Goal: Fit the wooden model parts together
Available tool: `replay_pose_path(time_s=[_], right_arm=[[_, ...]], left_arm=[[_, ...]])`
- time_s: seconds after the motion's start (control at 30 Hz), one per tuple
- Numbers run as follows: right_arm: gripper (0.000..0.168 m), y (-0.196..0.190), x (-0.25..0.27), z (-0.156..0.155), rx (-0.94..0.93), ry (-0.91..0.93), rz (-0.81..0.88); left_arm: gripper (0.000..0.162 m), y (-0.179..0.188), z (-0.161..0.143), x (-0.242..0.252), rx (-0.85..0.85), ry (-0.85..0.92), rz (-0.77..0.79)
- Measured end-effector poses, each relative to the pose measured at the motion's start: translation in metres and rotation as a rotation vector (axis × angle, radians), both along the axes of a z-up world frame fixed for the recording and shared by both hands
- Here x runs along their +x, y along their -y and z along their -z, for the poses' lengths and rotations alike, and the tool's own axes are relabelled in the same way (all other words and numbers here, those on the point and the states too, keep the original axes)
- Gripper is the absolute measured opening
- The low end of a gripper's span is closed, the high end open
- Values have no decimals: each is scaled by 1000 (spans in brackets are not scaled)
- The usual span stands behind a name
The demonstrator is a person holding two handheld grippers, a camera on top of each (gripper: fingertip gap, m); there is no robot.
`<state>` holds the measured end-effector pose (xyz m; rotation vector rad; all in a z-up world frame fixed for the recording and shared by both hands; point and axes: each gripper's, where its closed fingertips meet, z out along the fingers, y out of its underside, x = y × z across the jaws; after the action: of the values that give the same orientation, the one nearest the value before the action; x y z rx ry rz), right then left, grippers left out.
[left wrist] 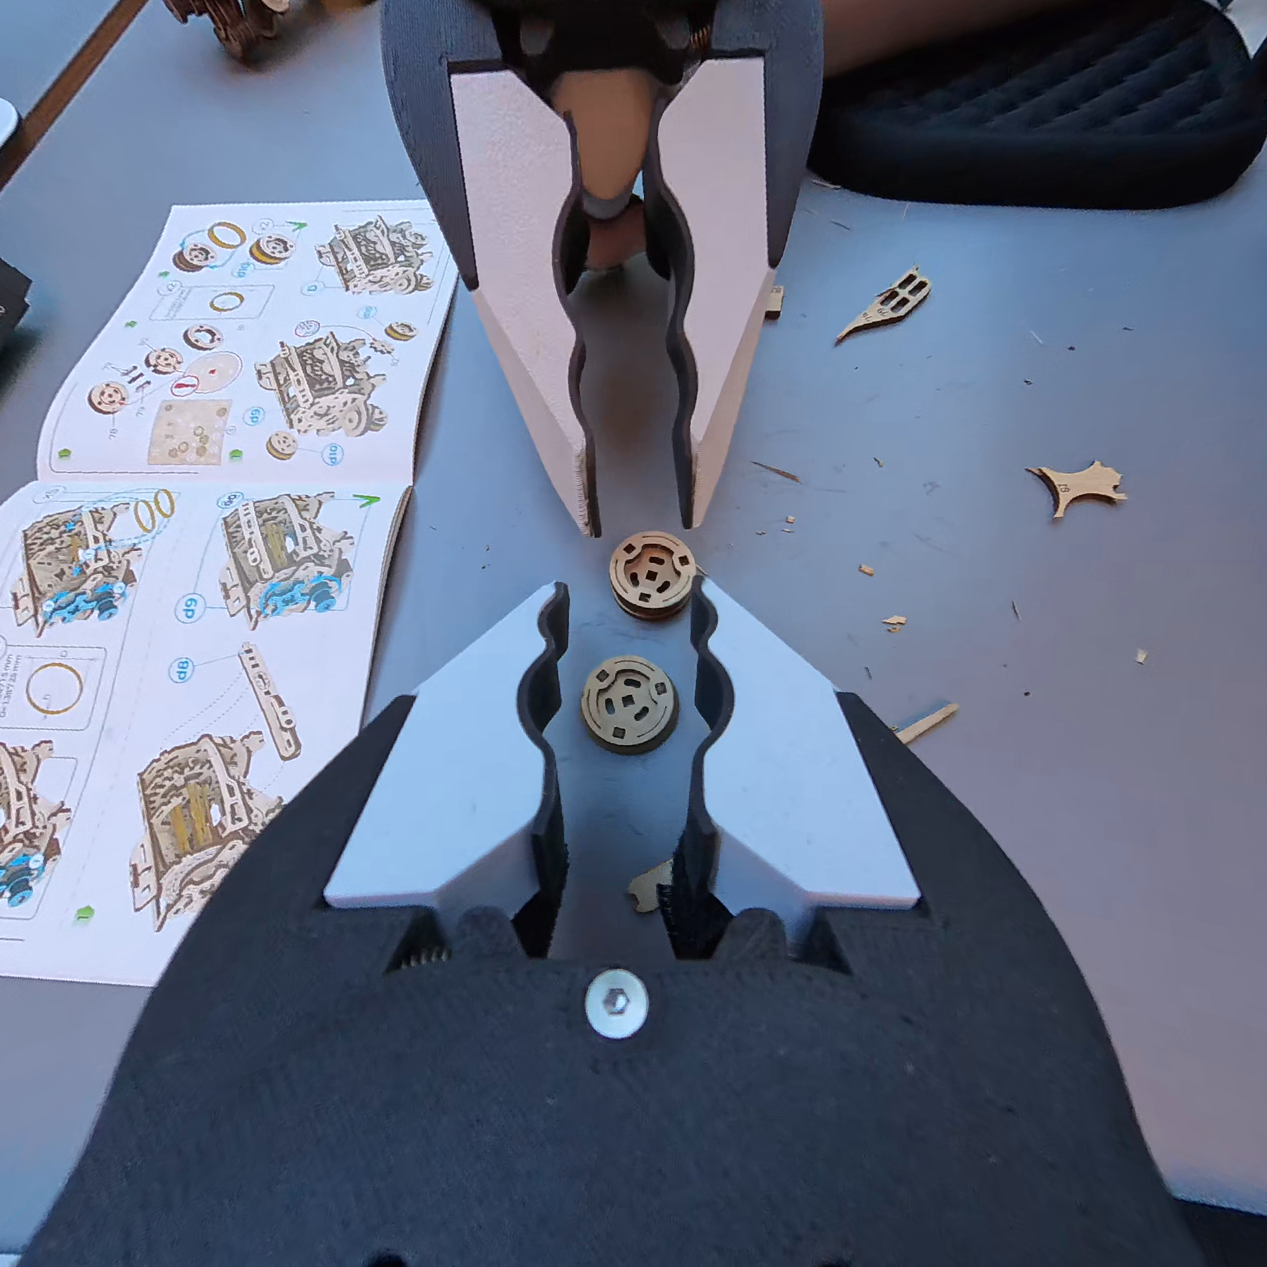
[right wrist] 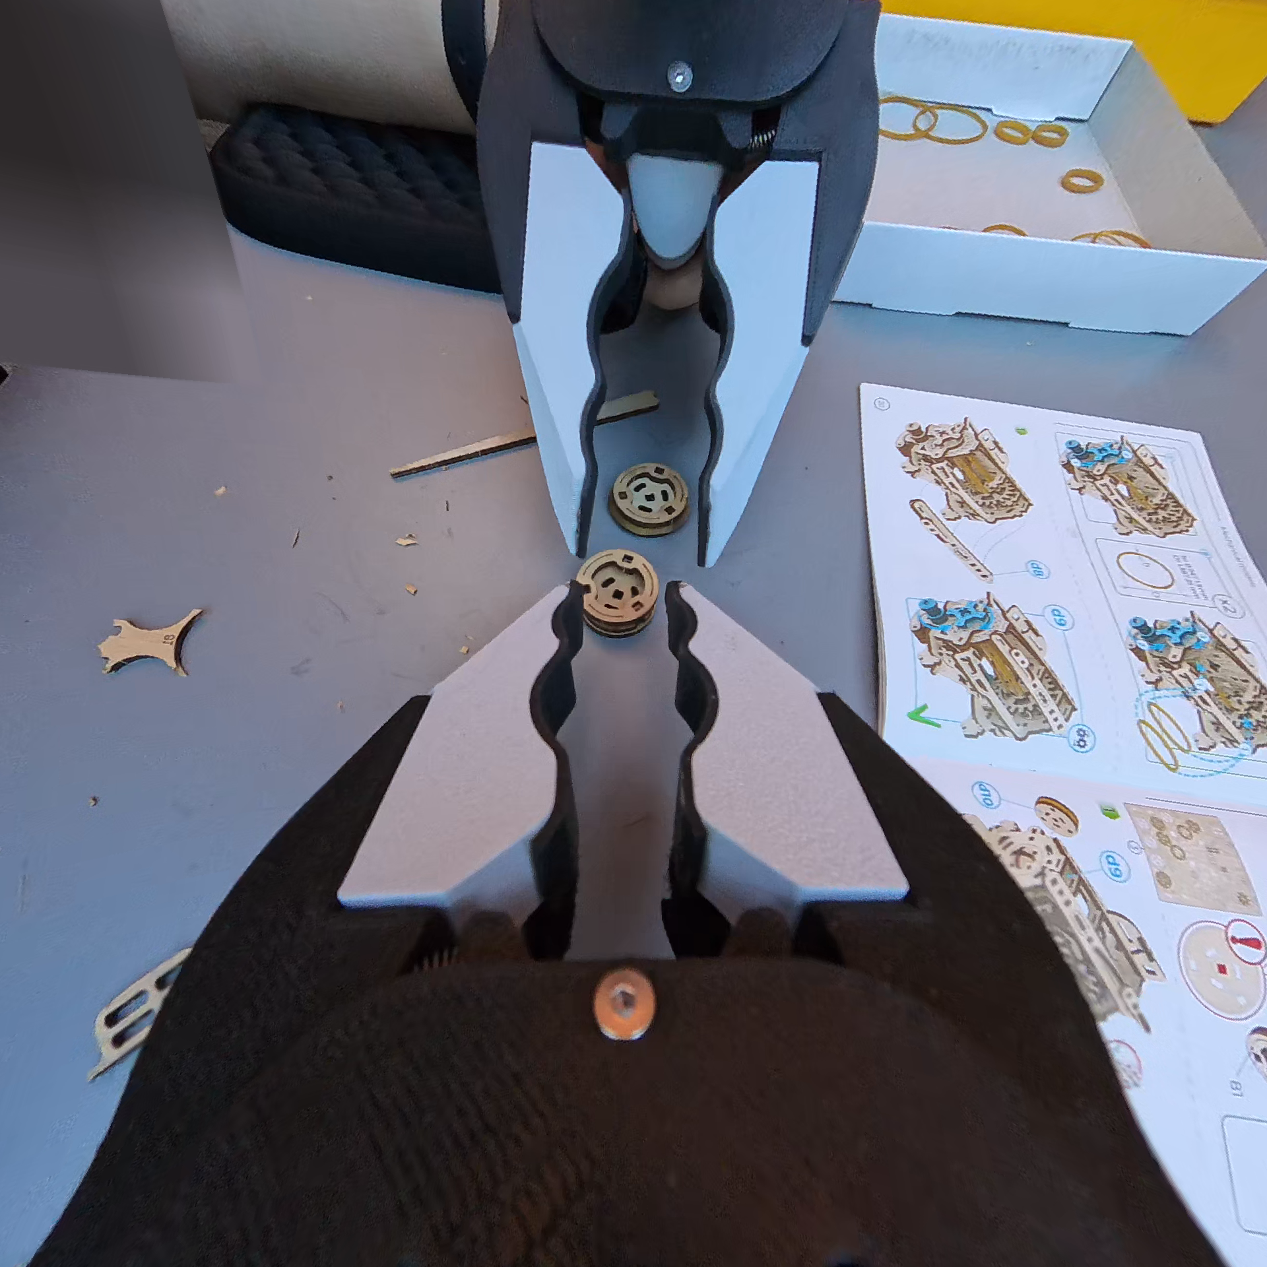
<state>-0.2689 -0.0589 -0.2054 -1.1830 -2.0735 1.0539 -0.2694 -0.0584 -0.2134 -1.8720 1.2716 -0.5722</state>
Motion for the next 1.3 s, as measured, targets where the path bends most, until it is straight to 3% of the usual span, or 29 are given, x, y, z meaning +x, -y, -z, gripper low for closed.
replay_pose_path(time_s=[0.27,1.3], right_arm=[[23,2,1,5,24,18,-12],[20,1,3,4,27,15,-12]], left_arm=[[26,3,0,1,12,-4,25],[23,6,-5,1,27,5,34]])
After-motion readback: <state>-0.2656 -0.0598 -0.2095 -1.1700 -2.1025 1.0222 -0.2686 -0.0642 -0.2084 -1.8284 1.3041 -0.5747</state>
